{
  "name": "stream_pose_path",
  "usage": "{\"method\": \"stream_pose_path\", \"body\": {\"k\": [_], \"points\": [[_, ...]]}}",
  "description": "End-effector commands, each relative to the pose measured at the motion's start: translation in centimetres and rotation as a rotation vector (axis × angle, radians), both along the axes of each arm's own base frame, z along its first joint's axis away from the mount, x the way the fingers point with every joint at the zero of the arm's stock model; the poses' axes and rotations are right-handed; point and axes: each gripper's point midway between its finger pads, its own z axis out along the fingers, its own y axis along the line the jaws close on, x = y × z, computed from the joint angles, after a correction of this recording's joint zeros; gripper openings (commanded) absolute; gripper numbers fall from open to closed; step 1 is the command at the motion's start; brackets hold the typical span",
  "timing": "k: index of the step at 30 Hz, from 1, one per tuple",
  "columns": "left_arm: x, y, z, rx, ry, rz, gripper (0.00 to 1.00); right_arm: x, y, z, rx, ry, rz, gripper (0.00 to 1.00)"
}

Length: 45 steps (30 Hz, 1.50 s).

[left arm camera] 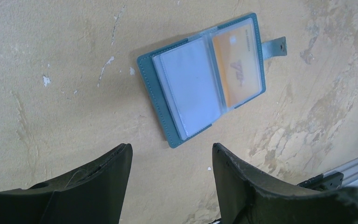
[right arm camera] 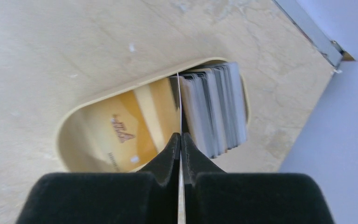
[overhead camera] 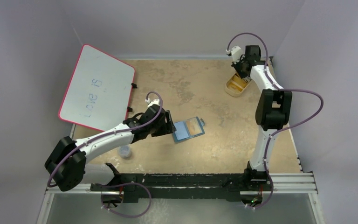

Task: Put the credit cards into the card holder
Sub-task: Pick up the credit card from the storage box, then insert the credit card into the card holder.

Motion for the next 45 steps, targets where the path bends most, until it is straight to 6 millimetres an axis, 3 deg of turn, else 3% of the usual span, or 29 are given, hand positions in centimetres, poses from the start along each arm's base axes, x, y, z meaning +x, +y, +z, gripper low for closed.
{"method": "stream_pose_path", "body": {"k": [1, 7, 10, 15, 20, 23, 27, 31, 38, 45], "points": [[0.6, -0.4, 1.0, -0.049, -0.032, 0.015, 0.63, -1.2, 4.6, 5.3, 0.233, -0.042, 0.089, 0.0], [0.8, -0.2, -0.2, -0.04, -0.016, 0.054, 0.58, -4.4, 9.7, 8.4, 0.572, -0.008, 0.025, 0.0], [1.2, 0.0, -0.9, -0.025, -0.008, 0.072, 0.53, -5.9, 13.1, 10.4, 0.644, -0.05, -0.013, 0.0], [1.7, 0.8, -2.0, -0.006, 0.003, 0.103, 0.5, -11.2, 21.2, 13.2, 0.814, -0.026, 0.049, 0.0], [2.0, -0.1, -2.2, -0.078, 0.0, 0.094, 0.48, -16.6, 25.8, 14.4, 0.988, 0.015, 0.111, 0.0], [2.2, -0.7, -2.5, -0.096, 0.006, 0.085, 0.47, -19.4, 27.4, 13.2, 1.057, 0.091, 0.136, 0.0], [2.3, -1.3, -3.2, -0.119, 0.015, 0.08, 0.48, -21.1, 27.7, 11.4, 1.105, 0.115, 0.111, 0.0], [2.4, -1.3, -4.0, -0.12, 0.024, 0.093, 0.49, -22.9, 28.7, 7.8, 1.152, 0.241, 0.122, 0.0], [2.3, -1.2, -5.8, -0.117, 0.041, 0.107, 0.5, -23.4, 29.0, 3.5, 1.154, 0.317, 0.079, 0.0], [2.4, -2.0, -5.6, -0.164, 0.027, 0.089, 0.48, -23.5, 28.6, 0.2, 1.125, 0.354, 0.03, 0.0]]}}
